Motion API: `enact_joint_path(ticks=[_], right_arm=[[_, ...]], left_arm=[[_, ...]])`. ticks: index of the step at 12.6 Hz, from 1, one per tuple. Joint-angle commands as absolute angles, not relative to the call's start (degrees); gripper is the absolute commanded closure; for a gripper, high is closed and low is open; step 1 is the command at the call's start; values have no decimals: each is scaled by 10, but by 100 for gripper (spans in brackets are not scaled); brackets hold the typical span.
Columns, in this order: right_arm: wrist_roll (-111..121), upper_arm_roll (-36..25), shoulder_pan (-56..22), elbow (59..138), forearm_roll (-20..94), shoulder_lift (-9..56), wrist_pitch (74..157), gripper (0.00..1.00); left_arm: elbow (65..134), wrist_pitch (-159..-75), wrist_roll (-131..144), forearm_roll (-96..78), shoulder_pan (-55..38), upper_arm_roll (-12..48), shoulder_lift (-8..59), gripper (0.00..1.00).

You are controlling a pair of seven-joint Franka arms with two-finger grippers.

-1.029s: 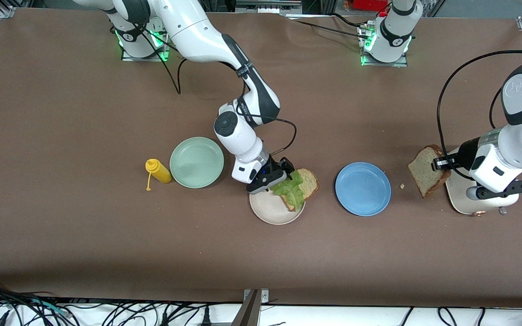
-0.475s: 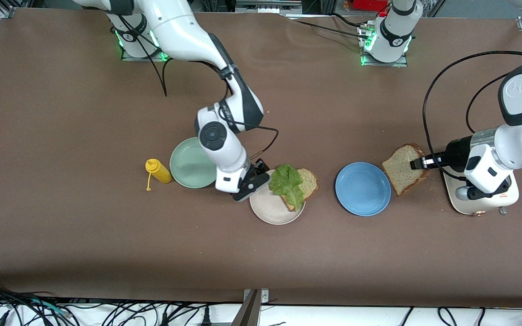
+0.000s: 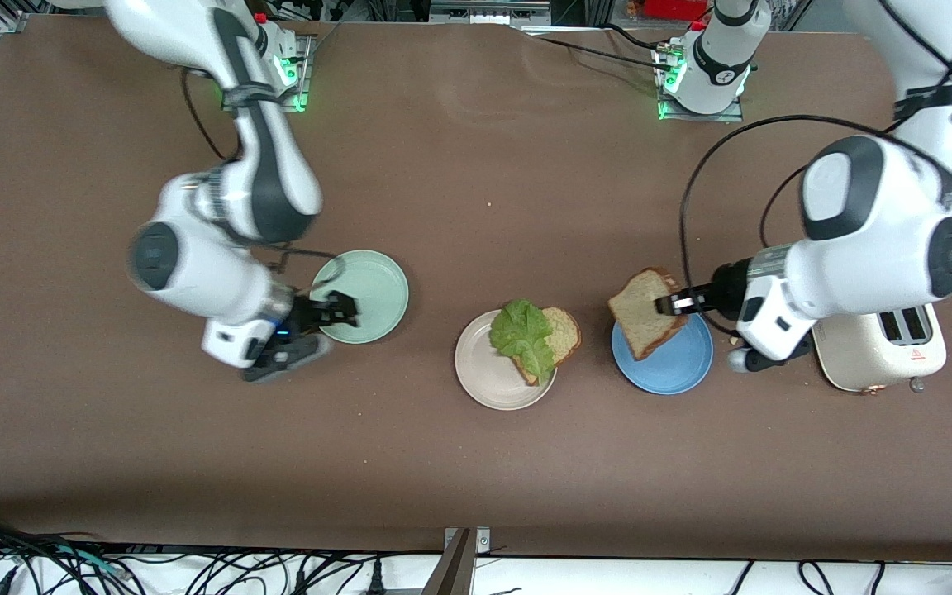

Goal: Make sandwich in beige plate with both arms
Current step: 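Release the lettuce and withdraw the right gripper while the left gripper carries bread, then lower the bread onto the lettuce with the left gripper and open it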

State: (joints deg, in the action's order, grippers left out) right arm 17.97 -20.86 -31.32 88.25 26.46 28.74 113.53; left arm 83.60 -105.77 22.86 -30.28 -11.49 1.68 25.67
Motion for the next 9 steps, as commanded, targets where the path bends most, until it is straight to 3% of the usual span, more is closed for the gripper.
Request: enact_joint_path(ticks=[1, 4, 7, 9], right_arm=[[180, -157, -237, 919, 160, 207, 1088, 0], [130, -85, -150, 925, 90, 134, 1032, 0], [-47, -16, -120, 975, 5, 61, 1027, 0], [-51, -11, -113, 983, 0, 29, 1020, 0]], left_arm=[[859, -1117, 239, -375, -144, 10, 269, 100], [919, -1186, 215, -411, -167, 27, 260, 100], [979, -1249, 168, -423, -163, 58, 250, 100], [1046, -1322, 94, -473, -162, 73, 225, 100]])
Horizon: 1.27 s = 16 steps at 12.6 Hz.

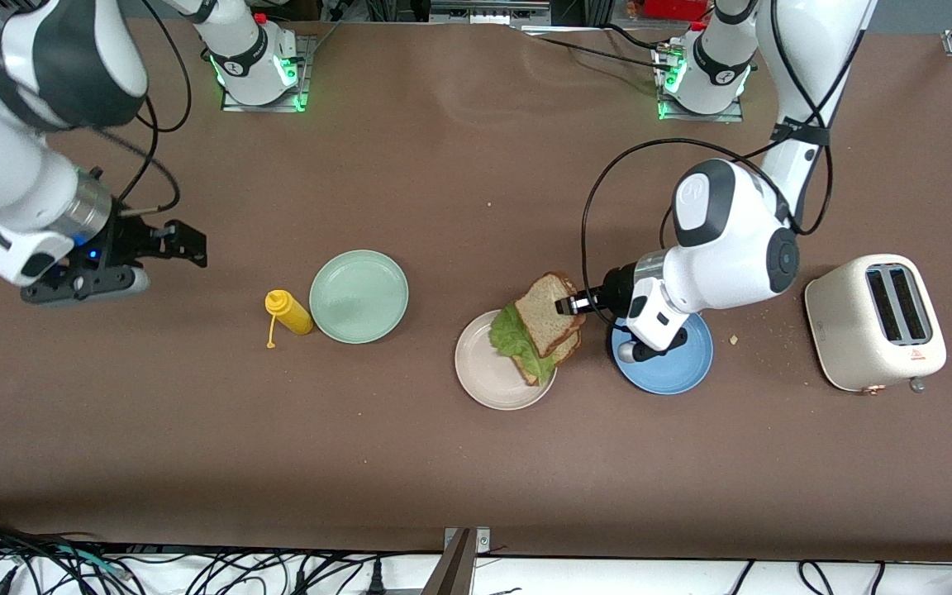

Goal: Make sandwich in beige plate with both arms
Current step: 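Lower the bread onto the lettuce with the left gripper and open it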

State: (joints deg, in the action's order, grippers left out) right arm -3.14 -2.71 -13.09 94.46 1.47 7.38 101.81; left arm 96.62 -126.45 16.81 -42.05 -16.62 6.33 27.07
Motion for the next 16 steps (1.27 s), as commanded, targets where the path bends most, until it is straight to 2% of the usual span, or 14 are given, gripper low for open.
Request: enact_joint_path(ticks=[1, 3, 7, 9, 11, 16], right_arm=[[-51, -11, -113, 984, -3, 12, 999, 0], [-43, -25, -112, 973, -2, -10, 949, 0], [-46, -36, -108, 805, -1, 33, 823, 0], [-42, -67, -75, 798, 13, 48, 831, 0], [-48, -36, -38, 798, 11, 58, 842, 0], [-41, -33, -44, 799, 13, 77, 838, 0]], left_arm=[[1077, -1367, 47, -511, -163, 83, 218, 100], [1111, -1438, -10, -560, -163, 101, 215, 100], [1136, -1501, -141, -690, -170, 116, 221, 100], [1133, -1544, -206, -764, -179, 119, 235, 100], [1127, -1557, -257, -808, -185, 119, 250, 100], [1101, -1558, -266, -804, -185, 117, 282, 100]])
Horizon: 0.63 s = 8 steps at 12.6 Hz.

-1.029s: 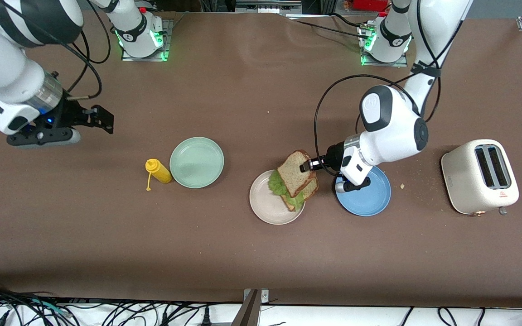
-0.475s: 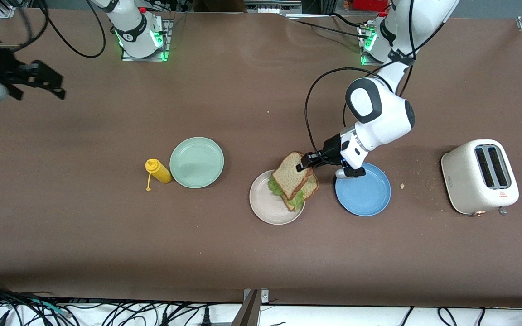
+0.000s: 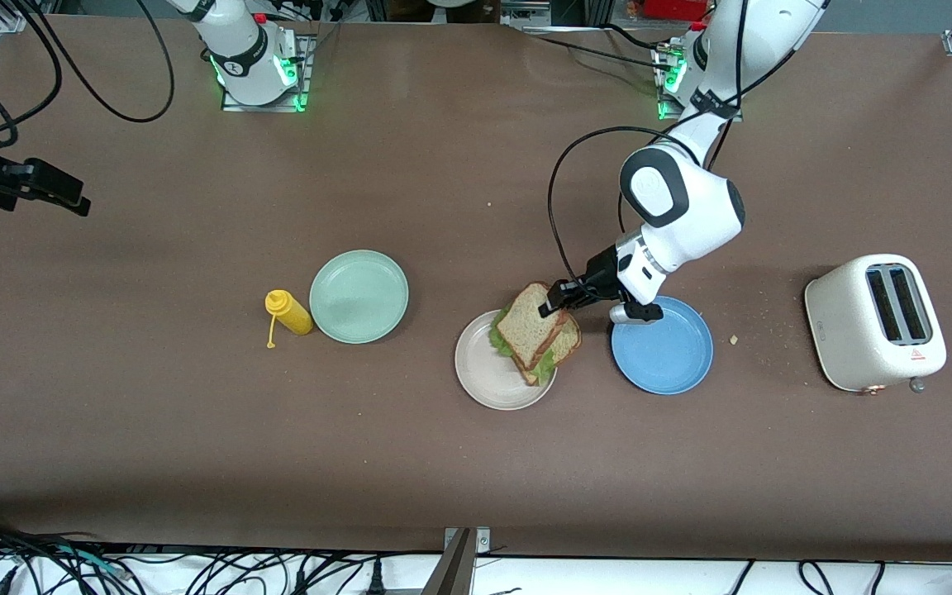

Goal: Make sandwich in beige plate with both arms
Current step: 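Lower the bread onto the lettuce with the left gripper and open it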

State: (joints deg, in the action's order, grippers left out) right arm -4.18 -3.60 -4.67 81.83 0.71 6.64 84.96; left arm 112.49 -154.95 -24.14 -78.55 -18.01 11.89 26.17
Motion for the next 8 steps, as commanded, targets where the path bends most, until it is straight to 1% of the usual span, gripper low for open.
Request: enact_joint_path(ticks=[1, 2, 3, 4, 5, 6, 8], right_arm=[[-45, -32, -46, 813, 14, 78, 838, 0], [-48, -32, -49, 830, 14, 78, 845, 0], [-50, -32, -60, 840, 15, 78, 849, 0], [-52, -32, -62, 854, 15, 74, 849, 0], [-52, -32, -62, 861, 21, 70, 846, 0], [-48, -35, -61, 861, 25, 69, 840, 0], [-41, -36, -61, 858, 25, 69, 834, 0]], left_arm=[[1099, -1558, -266, -803, -185, 116, 289, 100], [1098, -1558, -272, -803, -183, 116, 291, 100], [1098, -1557, -279, -803, -181, 115, 291, 95], [1097, -1557, -281, -803, -180, 115, 294, 78], [1096, -1557, -281, -803, -180, 113, 297, 51], [1096, -1558, -281, -803, -180, 113, 297, 30], [1090, -1557, -280, -803, -177, 113, 297, 10]])
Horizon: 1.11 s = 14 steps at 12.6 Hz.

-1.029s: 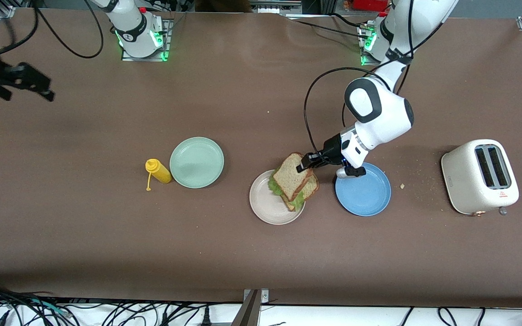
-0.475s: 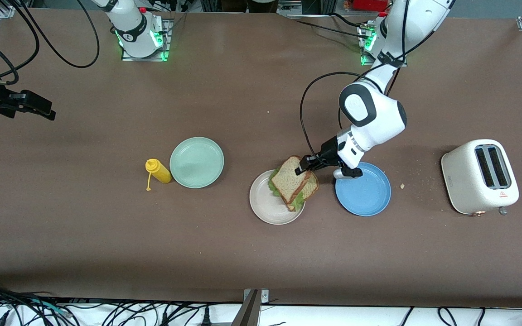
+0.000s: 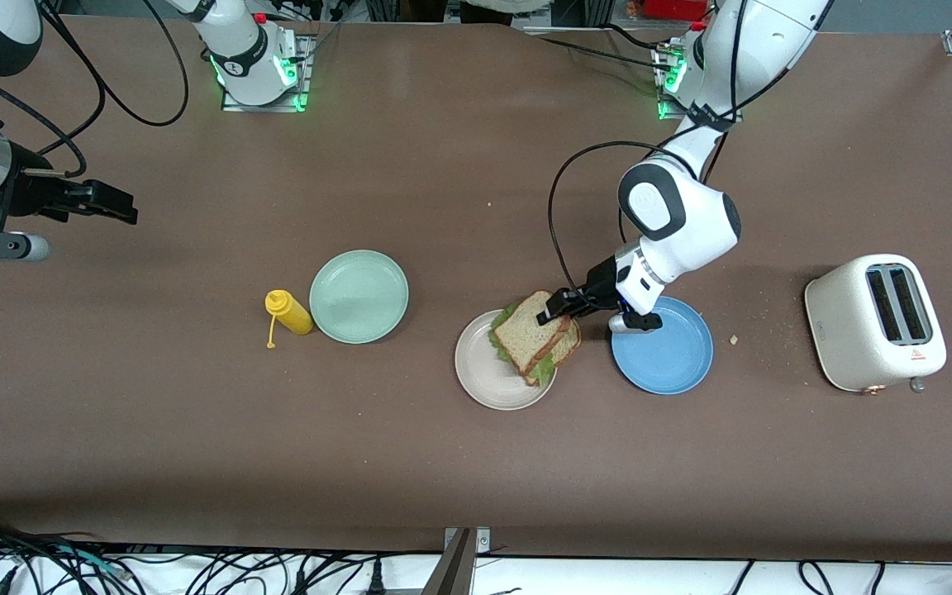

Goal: Make sandwich in beige plate with both arms
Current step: 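Lower the bread onto the lettuce with the left gripper and open it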

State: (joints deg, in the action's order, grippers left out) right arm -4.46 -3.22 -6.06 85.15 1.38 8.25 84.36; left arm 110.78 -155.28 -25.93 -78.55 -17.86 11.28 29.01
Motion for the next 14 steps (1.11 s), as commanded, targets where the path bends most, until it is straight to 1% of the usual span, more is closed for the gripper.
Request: enact_joint_path(ticks=[1, 2, 3, 5, 6, 7, 8, 10, 12, 13, 14], right_arm=[[-40, -36, -61, 854, 25, 72, 835, 0], [-42, -36, -61, 855, 26, 72, 833, 0], [-40, -37, -61, 853, 25, 69, 832, 0], [-33, -54, -57, 838, 33, 54, 816, 0], [-35, -52, -58, 822, 39, 36, 804, 0], [-43, -48, -59, 823, 37, 28, 799, 0], [-45, -46, -61, 825, 40, 38, 799, 0], [-31, -44, -70, 808, 37, 116, 813, 0], [-32, -49, -85, 768, 25, 136, 844, 0], [-21, -51, -79, 772, 25, 134, 844, 0], [-25, -55, -79, 779, 22, 130, 848, 0]], left_arm=[[1085, -1557, -278, -802, -177, 113, 297, 5], [1085, -1557, -278, -802, -176, 113, 296, 5], [1085, -1557, -278, -802, -177, 111, 296, 2], [1085, -1557, -277, -794, -176, 108, 294, 1], [1085, -1557, -272, -769, -175, 108, 293, 1], [1085, -1556, -269, -757, -175, 108, 292, 1], [1085, -1556, -266, -756, -175, 106, 292, 1], [1086, -1553, -266, -755, -175, 103, 289, 1], [1087, -1550, -242, -721, -174, 99, 284, 1], [1086, -1537, -208, -681, -174, 96, 280, 1], [1085, -1508, -163, -632, -168, 86, 275, 1]])
